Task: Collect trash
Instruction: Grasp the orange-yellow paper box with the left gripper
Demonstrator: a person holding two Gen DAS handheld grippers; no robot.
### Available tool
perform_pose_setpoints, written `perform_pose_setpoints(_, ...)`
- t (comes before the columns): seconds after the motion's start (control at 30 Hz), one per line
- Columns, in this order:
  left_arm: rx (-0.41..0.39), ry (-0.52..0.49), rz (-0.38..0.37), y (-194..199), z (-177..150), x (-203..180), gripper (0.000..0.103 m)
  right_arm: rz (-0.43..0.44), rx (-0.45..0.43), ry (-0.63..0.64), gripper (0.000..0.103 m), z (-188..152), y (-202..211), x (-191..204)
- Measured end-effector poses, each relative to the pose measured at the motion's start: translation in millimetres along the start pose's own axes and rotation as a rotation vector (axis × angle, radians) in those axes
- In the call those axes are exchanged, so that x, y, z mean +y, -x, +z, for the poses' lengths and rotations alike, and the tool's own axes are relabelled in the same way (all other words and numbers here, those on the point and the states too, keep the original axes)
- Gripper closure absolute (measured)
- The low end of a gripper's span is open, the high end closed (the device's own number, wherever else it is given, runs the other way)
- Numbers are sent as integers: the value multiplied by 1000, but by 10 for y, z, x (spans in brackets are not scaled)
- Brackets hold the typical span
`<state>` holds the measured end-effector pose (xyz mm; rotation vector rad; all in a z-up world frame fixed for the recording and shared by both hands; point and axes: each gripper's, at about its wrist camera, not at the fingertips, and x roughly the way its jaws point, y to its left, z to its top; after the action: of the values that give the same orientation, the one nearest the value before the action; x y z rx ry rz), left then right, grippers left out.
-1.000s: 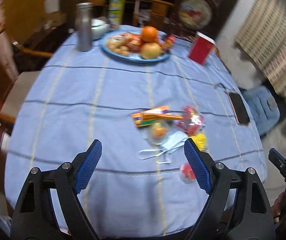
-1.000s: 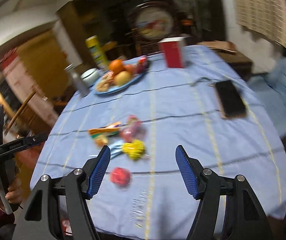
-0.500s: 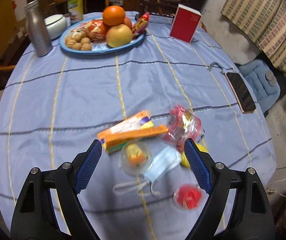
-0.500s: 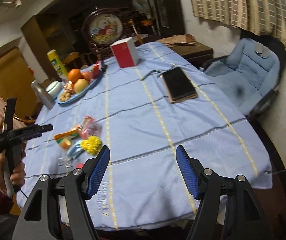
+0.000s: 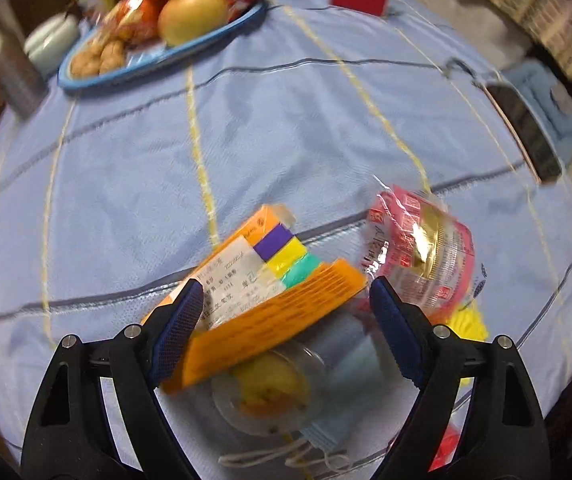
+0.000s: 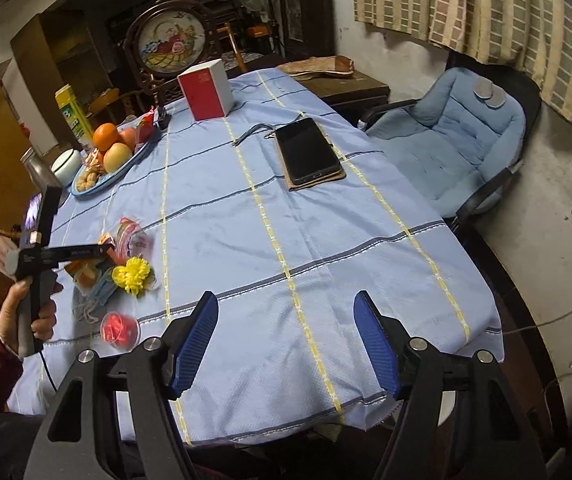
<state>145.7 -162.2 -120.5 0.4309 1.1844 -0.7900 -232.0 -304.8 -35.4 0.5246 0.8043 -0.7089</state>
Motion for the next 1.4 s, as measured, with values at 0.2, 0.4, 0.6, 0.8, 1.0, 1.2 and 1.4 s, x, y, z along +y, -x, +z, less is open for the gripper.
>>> perform_pose_setpoints(0.2,-11,120,24,184,-82,445,22,70,14,40,33,156,-172,206)
perform_pose_setpoints(0.4,-56,171,37,525,-282,741,21,141,42,135,33,251,-337,545)
perform_pose_setpoints(0.6,-114,140,15,708,-310,696,21,158,57,143,33,263,-366,623)
perform_pose_setpoints(0.8,-124,57,-1,602,-230,516,21,125,66,134,33,215,-340,568)
perform_pose_setpoints(1.0,-96,99,29,302,-110,652,21,62,57,111,33,166,-248,416)
perform_pose_setpoints(1.2,-45,173,25,64,-122,944,23,29,60,71,33,120,-200,282)
perform_pose_setpoints(1.4,-46,142,-6,107,-263,887,37,56,61,120,33,142,-226,456)
